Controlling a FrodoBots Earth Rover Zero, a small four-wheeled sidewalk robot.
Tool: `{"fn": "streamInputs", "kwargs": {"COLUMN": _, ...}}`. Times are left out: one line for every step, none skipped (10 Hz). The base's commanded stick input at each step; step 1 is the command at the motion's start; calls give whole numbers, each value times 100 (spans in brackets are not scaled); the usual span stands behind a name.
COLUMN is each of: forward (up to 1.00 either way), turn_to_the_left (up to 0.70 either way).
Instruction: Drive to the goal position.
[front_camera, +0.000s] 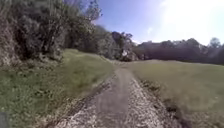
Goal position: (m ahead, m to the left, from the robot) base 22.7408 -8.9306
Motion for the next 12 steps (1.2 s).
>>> {"fn": "streamInputs", "kwargs": {"forward": 70, "turn_to_the_left": 0}}
{"fn": "streamInputs", "kwargs": {"forward": 70, "turn_to_the_left": 0}}
{"fn": "streamInputs", "kwargs": {"forward": 70, "turn_to_the_left": 0}}
{"fn": "streamInputs", "kwargs": {"forward": 70, "turn_to_the_left": 0}}
{"fn": "streamInputs", "kwargs": {"forward": 70, "turn_to_the_left": 0}}
{"fn": "streamInputs", "kwargs": {"forward": 70, "turn_to_the_left": 0}}
{"fn": "streamInputs", "kwargs": {"forward": 70, "turn_to_the_left": 0}}
{"fn": "streamInputs", "kwargs": {"forward": 70, "turn_to_the_left": 0}}
{"fn": "streamInputs", "kwargs": {"forward": 70, "turn_to_the_left": 0}}
{"fn": "streamInputs", "kwargs": {"forward": 70, "turn_to_the_left": 0}}
{"fn": "streamInputs", "kwargs": {"forward": 70, "turn_to_the_left": 0}}
{"fn": "streamInputs", "kwargs": {"forward": 70, "turn_to_the_left": 0}}
